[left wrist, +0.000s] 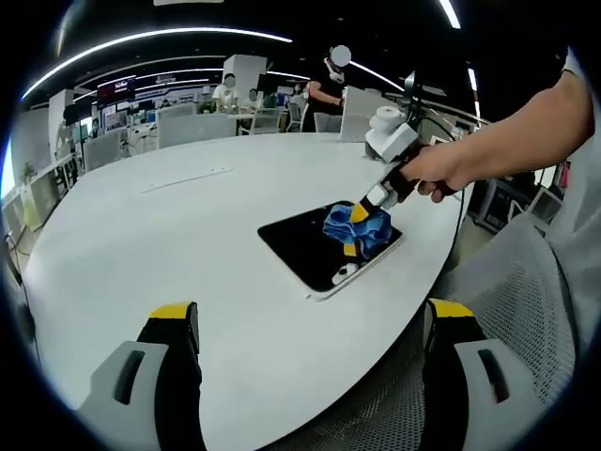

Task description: Wipe the mirror surface with the cleaning cloth until all visible marks leave the cleaned area.

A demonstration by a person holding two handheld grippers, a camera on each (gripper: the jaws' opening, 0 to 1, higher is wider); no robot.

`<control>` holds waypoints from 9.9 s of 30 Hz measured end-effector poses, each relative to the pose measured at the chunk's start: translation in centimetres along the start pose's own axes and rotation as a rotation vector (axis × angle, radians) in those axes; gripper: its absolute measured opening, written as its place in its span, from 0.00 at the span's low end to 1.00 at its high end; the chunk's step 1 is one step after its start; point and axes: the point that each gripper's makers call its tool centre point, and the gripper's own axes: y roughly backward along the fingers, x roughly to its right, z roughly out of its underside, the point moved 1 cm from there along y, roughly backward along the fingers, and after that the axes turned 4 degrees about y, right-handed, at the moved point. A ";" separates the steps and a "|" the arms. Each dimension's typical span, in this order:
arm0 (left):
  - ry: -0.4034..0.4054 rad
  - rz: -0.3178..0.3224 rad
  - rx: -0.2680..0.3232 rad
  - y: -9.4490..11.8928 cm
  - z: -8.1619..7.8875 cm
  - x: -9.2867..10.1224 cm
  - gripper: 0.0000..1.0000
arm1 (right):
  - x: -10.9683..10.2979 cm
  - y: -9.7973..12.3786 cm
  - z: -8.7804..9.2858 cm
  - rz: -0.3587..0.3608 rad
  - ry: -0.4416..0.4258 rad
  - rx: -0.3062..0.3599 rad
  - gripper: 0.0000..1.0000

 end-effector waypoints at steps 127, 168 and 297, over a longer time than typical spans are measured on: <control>-0.007 0.000 -0.002 0.0 0.0 0.2 0.99 | 2.2 3.1 5.0 -0.017 -0.076 0.002 0.01; -0.007 -0.004 -0.010 -0.1 0.1 0.1 0.99 | 3.5 1.2 1.2 0.001 -0.077 0.017 0.00; 0.006 -0.016 0.024 0.1 -0.4 -0.2 0.99 | 12.4 8.6 -4.8 0.083 -0.088 0.173 0.01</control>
